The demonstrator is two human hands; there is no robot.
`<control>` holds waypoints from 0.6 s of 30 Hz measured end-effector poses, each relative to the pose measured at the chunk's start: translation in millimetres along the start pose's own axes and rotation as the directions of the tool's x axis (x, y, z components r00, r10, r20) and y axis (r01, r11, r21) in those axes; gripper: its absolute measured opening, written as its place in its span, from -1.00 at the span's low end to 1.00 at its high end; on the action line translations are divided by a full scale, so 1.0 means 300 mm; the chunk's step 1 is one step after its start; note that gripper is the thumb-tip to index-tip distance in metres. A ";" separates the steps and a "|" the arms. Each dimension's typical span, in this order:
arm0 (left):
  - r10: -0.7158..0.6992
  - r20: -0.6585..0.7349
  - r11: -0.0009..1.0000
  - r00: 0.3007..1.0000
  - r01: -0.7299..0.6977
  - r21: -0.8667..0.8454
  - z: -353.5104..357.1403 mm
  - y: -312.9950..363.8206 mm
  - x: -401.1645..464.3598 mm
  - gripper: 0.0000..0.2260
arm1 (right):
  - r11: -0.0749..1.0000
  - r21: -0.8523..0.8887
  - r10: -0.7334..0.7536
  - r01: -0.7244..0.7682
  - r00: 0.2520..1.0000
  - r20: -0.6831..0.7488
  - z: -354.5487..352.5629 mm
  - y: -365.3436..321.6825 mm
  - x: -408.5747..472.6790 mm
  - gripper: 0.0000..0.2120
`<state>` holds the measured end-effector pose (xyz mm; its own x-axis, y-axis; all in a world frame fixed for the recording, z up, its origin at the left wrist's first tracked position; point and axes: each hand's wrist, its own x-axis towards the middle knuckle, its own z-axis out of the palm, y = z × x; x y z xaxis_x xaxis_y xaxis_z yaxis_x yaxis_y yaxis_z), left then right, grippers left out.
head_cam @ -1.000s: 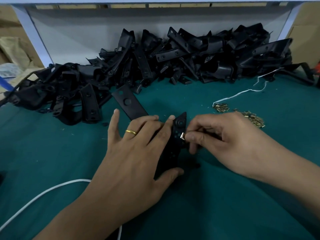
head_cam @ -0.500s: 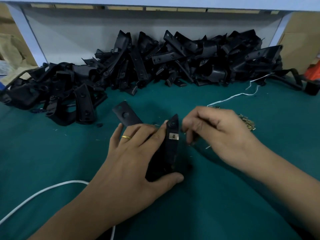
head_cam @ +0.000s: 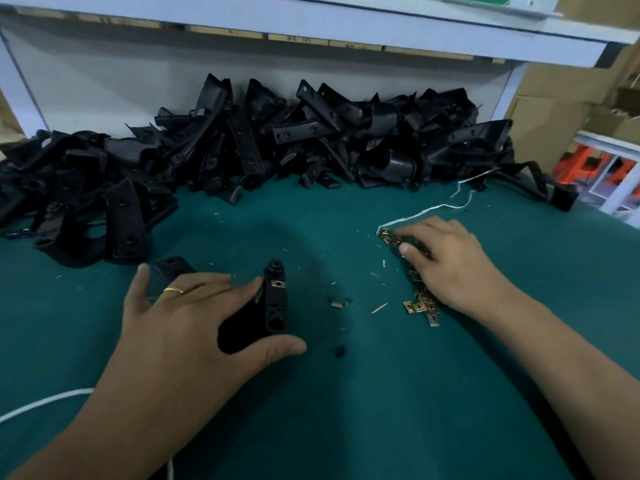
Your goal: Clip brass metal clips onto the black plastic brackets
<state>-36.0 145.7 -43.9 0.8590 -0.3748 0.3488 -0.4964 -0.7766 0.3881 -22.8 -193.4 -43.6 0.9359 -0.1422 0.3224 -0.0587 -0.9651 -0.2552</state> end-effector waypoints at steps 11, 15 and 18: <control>0.009 0.001 0.996 1.000 -0.009 -0.084 0.008 -0.013 0.002 -0.06 | 0.999 0.040 0.018 -0.018 1.000 -0.005 0.001 -0.045 0.002 -0.83; -0.004 -0.017 0.996 1.000 0.003 -0.091 0.004 0.008 -0.004 -0.12 | 0.995 0.092 0.035 -0.034 0.999 -0.004 -0.006 -0.085 0.002 -0.90; -0.028 -0.008 0.995 1.000 0.027 -0.099 0.000 0.030 -0.006 -0.22 | 0.987 0.157 0.038 -0.043 0.999 0.035 -0.012 -0.111 -0.006 -0.94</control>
<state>-41.9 139.4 -41.1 0.8714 -0.3489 0.3448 -0.4831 -0.7322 0.4801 -23.8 -161.8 -32.5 0.9446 -0.1711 0.2801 -0.0439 -0.9116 -0.4087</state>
